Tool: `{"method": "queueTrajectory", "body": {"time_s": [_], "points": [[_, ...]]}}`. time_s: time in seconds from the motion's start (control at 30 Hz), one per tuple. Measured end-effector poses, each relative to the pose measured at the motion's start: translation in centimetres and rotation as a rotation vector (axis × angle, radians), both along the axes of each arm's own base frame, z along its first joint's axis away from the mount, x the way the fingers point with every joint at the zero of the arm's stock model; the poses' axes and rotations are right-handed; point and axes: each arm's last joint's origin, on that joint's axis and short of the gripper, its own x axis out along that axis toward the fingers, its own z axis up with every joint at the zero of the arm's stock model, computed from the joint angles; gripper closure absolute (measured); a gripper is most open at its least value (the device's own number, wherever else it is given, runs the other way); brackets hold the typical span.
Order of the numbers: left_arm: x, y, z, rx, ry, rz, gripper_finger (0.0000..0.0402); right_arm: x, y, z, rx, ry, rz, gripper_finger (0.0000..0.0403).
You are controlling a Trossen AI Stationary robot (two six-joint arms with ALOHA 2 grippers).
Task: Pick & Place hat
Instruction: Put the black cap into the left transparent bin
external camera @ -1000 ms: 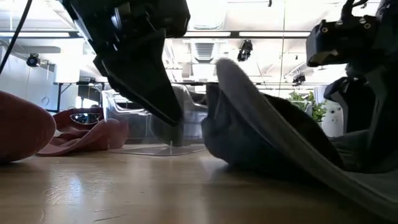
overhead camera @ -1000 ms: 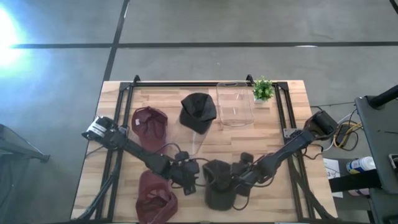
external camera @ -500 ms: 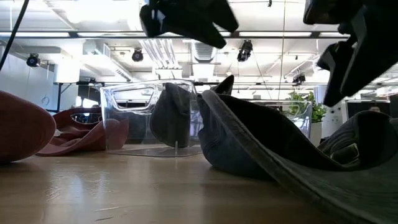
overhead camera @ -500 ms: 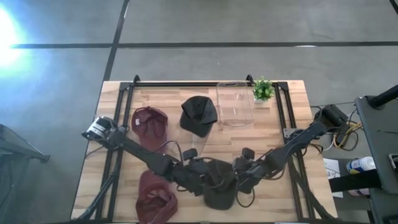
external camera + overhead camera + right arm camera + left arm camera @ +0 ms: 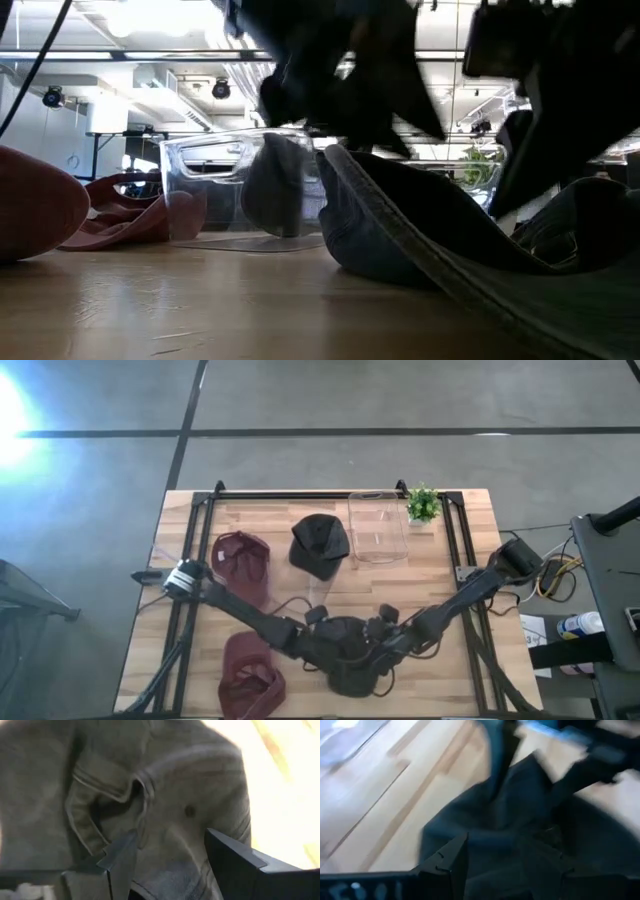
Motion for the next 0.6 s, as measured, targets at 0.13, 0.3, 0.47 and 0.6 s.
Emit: {"method": "queueTrajectory", "body": {"time_s": [0.13, 0.3, 0.47, 0.6], "points": [[-0.9, -0.1, -0.8, 0.005, 0.134, 0.055, 0.0235, -0.7, 0.5, -1.2, 0.018, 0.056, -0.007, 0.0179], [-1.8, -1.2, -0.6, 0.002, 0.178, 0.046, 0.0235, -2.2, 1.3, -2.0, 0.032, 0.080, -0.011, 0.0179], [-2.1, -1.5, -0.6, 0.013, 0.193, 0.027, 0.0235, -3.1, 1.7, -2.0, 0.029, 0.094, 0.003, 0.0179], [-2.1, -1.5, -0.6, 0.011, 0.196, 0.029, 0.0235, -3.5, 1.5, -1.8, -0.003, 0.119, 0.007, 0.0179]]}}
